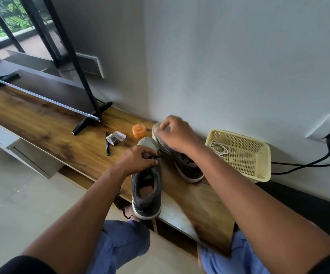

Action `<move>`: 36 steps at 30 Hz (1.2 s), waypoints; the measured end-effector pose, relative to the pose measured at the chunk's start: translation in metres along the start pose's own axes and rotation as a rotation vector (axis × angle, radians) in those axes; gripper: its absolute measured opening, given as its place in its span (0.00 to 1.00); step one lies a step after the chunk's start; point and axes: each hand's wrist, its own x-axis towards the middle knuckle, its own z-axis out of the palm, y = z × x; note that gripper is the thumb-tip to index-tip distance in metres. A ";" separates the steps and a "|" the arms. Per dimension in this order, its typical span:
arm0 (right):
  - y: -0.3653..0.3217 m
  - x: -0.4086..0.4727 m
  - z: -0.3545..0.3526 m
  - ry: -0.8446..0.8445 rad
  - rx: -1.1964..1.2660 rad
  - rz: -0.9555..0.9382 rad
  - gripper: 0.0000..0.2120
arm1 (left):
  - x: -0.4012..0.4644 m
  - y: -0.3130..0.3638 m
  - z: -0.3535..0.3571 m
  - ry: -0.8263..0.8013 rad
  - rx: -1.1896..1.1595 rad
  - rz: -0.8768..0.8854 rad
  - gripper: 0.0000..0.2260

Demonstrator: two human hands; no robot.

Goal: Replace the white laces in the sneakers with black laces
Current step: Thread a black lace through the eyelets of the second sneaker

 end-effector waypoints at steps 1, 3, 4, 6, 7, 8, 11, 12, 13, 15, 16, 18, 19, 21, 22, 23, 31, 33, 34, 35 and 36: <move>0.004 -0.004 0.006 -0.114 -0.136 -0.016 0.11 | -0.001 0.001 -0.001 -0.011 0.010 0.008 0.11; 0.006 -0.011 0.019 -0.281 -0.342 -0.025 0.12 | -0.003 0.006 -0.003 -0.050 0.001 0.016 0.10; 0.005 -0.014 0.025 -0.343 -0.395 -0.010 0.14 | -0.004 0.009 -0.005 -0.078 -0.023 0.010 0.10; 0.006 -0.021 0.040 -0.410 -0.450 -0.002 0.14 | -0.007 0.014 -0.009 -0.147 -0.087 -0.002 0.16; 0.008 -0.025 0.046 -0.408 -0.465 -0.011 0.13 | -0.008 0.016 -0.011 -0.181 -0.105 -0.006 0.19; 0.010 -0.027 0.052 -0.386 -0.474 -0.020 0.11 | -0.009 0.018 -0.013 -0.207 -0.114 -0.005 0.20; 0.020 -0.030 0.062 -0.263 -0.461 -0.022 0.10 | -0.009 0.016 -0.016 -0.270 -0.110 -0.010 0.21; 0.023 -0.030 0.063 -0.241 -0.449 -0.023 0.10 | -0.009 0.016 -0.017 -0.278 -0.107 -0.011 0.22; 0.026 -0.028 0.063 -0.223 -0.434 -0.031 0.10 | -0.009 0.016 -0.017 -0.283 -0.107 -0.011 0.23; 0.031 -0.023 0.067 -0.208 -0.361 -0.027 0.10 | -0.008 0.015 -0.016 -0.282 -0.098 -0.003 0.23; 0.033 -0.019 0.069 -0.213 -0.293 -0.007 0.11 | -0.007 0.015 -0.016 -0.277 -0.093 0.000 0.22; 0.032 -0.012 0.070 -0.180 -0.086 0.071 0.13 | -0.008 0.014 -0.017 -0.285 -0.116 0.002 0.18; 0.029 -0.010 0.067 -0.145 0.056 0.113 0.15 | -0.007 0.013 -0.017 -0.297 -0.126 0.001 0.15; 0.017 -0.006 0.055 -0.072 0.421 0.170 0.14 | -0.005 0.009 -0.016 -0.297 -0.130 -0.025 0.09; 0.009 -0.006 0.045 -0.058 0.603 0.175 0.10 | -0.005 0.008 -0.016 -0.294 -0.135 -0.050 0.09; 0.000 -0.004 0.034 -0.053 0.758 0.165 0.07 | -0.004 0.006 -0.015 -0.289 -0.145 -0.068 0.12; -0.026 0.001 -0.020 -0.103 1.359 -0.001 0.12 | -0.003 0.005 -0.014 -0.293 -0.195 -0.074 0.27; -0.024 0.002 -0.021 -0.119 1.317 -0.001 0.10 | -0.004 0.005 -0.013 -0.279 -0.172 -0.064 0.27; -0.023 0.003 -0.021 -0.117 1.259 -0.010 0.09 | -0.004 0.003 -0.011 -0.258 -0.150 -0.062 0.26; -0.022 0.004 -0.021 -0.104 1.188 -0.024 0.09 | -0.003 0.001 -0.010 -0.233 -0.122 -0.065 0.24; -0.021 0.005 -0.022 -0.081 1.120 -0.042 0.08 | -0.002 -0.002 -0.008 -0.205 -0.077 -0.064 0.24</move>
